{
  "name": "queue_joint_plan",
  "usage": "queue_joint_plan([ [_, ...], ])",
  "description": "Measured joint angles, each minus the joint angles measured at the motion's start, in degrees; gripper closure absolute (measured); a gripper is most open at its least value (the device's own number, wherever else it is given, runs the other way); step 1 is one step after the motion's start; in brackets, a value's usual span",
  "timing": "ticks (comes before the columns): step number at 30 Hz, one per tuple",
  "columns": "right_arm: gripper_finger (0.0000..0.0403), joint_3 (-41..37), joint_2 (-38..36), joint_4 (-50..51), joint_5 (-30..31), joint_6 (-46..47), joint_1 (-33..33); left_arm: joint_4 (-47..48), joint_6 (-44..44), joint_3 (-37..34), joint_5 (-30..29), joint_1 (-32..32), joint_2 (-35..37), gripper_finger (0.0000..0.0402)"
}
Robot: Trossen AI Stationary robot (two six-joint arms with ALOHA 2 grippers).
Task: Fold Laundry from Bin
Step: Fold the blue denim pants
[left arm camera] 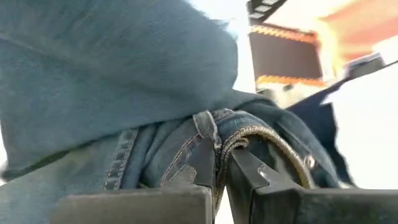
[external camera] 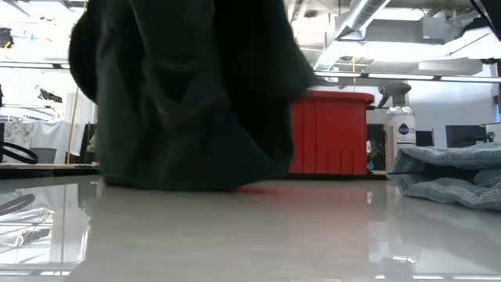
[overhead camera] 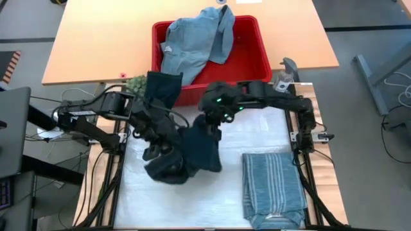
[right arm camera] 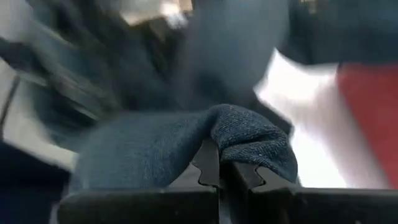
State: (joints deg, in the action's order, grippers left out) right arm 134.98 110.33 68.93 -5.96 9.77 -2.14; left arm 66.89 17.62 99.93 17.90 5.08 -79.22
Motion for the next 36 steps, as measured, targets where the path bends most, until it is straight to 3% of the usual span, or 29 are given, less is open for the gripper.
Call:
queue_joint_plan([
  [3,0.0369,0.0,2.4,7.9,0.0,-3.3,-1.4,-3.7,7.0,-1.9,2.1,1.5,1.4,0.0401],
  [6,0.0321,0.0,5.1,11.4,0.0,-7.4,-3.5,-4.8,12.2,-1.8,0.5,3.7,1.8,0.0401],
  [11,0.0242,0.0,8.8,13.1,0.0,-12.8,-7.9,-6.6,18.4,-1.6,-3.9,8.1,2.9,0.0401],
  [15,0.0209,0.0,9.2,12.1,0.0,-18.8,-11.6,-7.9,22.6,-1.6,-10.8,12.4,3.3,0.0396],
  [19,0.0204,0.0,9.1,4.0,0.0,-23.6,-14.9,-7.9,23.0,-1.6,-16.7,14.6,3.3,0.0393],
  [23,0.0214,0.0,9.4,-1.9,0.0,-23.5,-18.1,-8.8,23.0,-1.6,-18.9,14.7,3.3,0.0392],
  [32,0.0239,-0.8,11.0,-1.9,-3.5,-24.1,-19.7,-9.4,22.5,-1.6,-21.8,13.9,3.3,0.0391],
  [36,0.0244,-1.2,10.9,-4.1,0.1,-27.5,-19.4,-9.5,21.7,-1.6,-21.9,12.6,3.3,0.039],
])
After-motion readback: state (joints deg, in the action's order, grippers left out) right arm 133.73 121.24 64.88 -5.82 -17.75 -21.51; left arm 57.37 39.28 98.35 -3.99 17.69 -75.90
